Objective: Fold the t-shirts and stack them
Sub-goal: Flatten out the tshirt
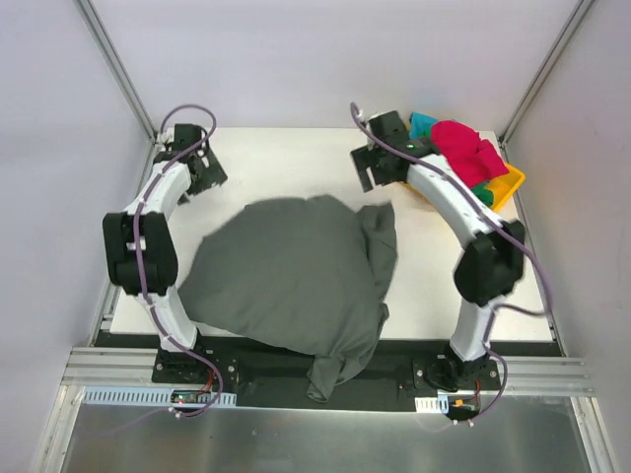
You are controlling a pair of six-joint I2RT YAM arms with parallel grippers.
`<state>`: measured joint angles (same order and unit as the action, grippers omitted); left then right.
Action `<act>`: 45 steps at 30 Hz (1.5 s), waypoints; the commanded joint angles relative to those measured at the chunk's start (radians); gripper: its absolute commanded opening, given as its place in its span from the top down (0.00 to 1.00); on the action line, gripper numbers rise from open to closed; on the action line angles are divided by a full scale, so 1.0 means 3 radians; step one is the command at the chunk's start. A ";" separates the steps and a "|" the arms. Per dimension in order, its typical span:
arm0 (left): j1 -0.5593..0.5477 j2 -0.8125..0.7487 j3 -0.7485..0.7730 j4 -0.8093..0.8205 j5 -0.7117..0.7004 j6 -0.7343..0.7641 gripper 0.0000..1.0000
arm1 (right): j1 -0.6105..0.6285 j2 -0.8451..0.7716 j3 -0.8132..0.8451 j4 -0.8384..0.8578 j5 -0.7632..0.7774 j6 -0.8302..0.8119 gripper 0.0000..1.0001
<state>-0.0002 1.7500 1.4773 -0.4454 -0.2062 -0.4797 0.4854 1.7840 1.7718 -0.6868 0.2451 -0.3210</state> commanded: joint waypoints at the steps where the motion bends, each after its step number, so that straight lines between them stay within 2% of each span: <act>1: 0.0134 0.0103 0.0245 -0.0448 -0.0192 -0.0053 0.01 | -0.0007 0.0429 0.0608 -0.0547 -0.0280 0.0231 0.01; 3: 0.0134 0.0047 0.0164 -0.0448 -0.0213 -0.0088 0.01 | -0.0007 0.0410 0.0477 -0.0559 -0.0275 0.0338 0.04; 7: 0.0129 -0.0065 -0.0010 -0.0448 0.0011 -0.0109 0.01 | 0.0008 -0.0090 -0.0391 -0.0207 -0.0468 0.0650 0.04; 11: 0.0118 -0.0142 -0.0235 -0.0341 0.0808 -0.0155 0.01 | 0.0008 -0.0755 -0.1383 0.0192 -0.0719 0.1206 0.04; 15: 0.0011 -0.0275 -0.0715 0.0067 0.1509 -0.0206 0.01 | -0.0002 -0.1242 -0.2335 0.0499 -0.1005 0.1581 0.04; 18: -0.0326 -0.0250 -0.0920 0.0348 0.1755 -0.0242 0.01 | -0.0002 -0.1395 -0.2760 0.0795 -0.1200 0.1709 0.04; 22: -0.0460 0.0056 -0.0915 0.0446 0.1929 -0.0262 0.01 | 0.0003 -0.1314 -0.2986 0.0965 -0.1201 0.1740 0.04; 27: -0.0399 0.0343 -0.0910 0.0447 0.1792 -0.0272 0.01 | -0.0115 -0.0952 -0.2961 0.1037 -0.1068 0.1633 0.04; 34: -0.0087 0.0568 -0.0946 0.0431 0.1541 -0.0273 0.01 | -0.0334 -0.0348 -0.2563 0.1016 -0.1159 0.1377 0.04; 39: 0.0133 0.0640 -0.0880 0.0411 0.1521 -0.0272 0.01 | -0.0360 0.0193 -0.1863 0.0807 -0.1185 0.0999 0.04; 45: 0.0348 0.0717 -0.0737 0.0349 0.1434 -0.0344 0.01 | -0.0370 0.0975 -0.0657 0.0424 -0.1195 0.0672 0.04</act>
<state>0.0643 1.9045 1.2476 -0.3000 0.3279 -0.5892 0.3775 1.9663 1.3849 -0.4709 -0.1059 -0.0196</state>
